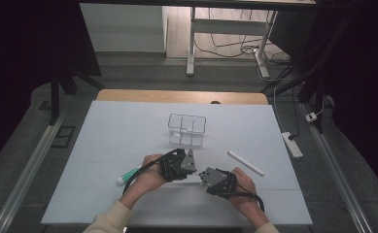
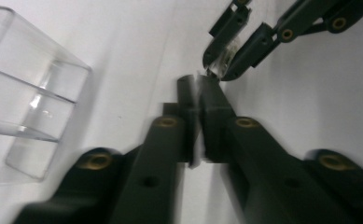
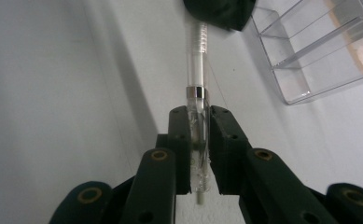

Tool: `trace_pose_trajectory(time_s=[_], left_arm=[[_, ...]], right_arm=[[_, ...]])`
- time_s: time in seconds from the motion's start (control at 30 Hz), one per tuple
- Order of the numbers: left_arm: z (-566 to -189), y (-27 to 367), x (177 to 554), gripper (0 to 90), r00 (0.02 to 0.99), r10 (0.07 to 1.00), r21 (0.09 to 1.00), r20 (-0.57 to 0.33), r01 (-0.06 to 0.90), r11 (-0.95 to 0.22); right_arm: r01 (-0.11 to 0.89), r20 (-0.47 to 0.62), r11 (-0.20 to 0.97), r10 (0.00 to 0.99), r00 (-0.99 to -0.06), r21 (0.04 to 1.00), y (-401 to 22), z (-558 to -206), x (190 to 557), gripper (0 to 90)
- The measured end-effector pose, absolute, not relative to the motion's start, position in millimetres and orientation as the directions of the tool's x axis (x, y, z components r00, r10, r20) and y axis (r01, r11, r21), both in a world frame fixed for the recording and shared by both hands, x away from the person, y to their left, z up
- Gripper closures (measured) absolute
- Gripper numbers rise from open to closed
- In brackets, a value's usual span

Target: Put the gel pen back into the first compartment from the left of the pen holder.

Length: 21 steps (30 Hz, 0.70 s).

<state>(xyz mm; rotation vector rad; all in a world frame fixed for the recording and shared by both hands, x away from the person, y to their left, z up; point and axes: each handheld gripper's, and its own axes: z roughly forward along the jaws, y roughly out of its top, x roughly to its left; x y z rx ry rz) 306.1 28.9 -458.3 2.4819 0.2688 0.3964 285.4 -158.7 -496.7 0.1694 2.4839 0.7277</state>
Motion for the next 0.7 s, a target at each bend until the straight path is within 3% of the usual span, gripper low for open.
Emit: trace_pose_trajectory(time_s=[0.47, 0.7], left_arm=[[-456.8, 33.5, 307.0, 70.8, 0.912, 0.333, 0.622, 0.241, 0.118, -0.774], [-453.9, 40.5, 308.5, 58.1, 0.885, 0.408, 0.667, 0.226, 0.165, -0.727]], right_arm=[[0.01, -0.435, 0.822, 0.312, -0.845, 0.57, -166.0, -494.0, 289.5, 79.0], [0.026, -0.423, 0.806, 0.337, -0.841, 0.592, -169.4, -491.7, 291.4, 79.0]])
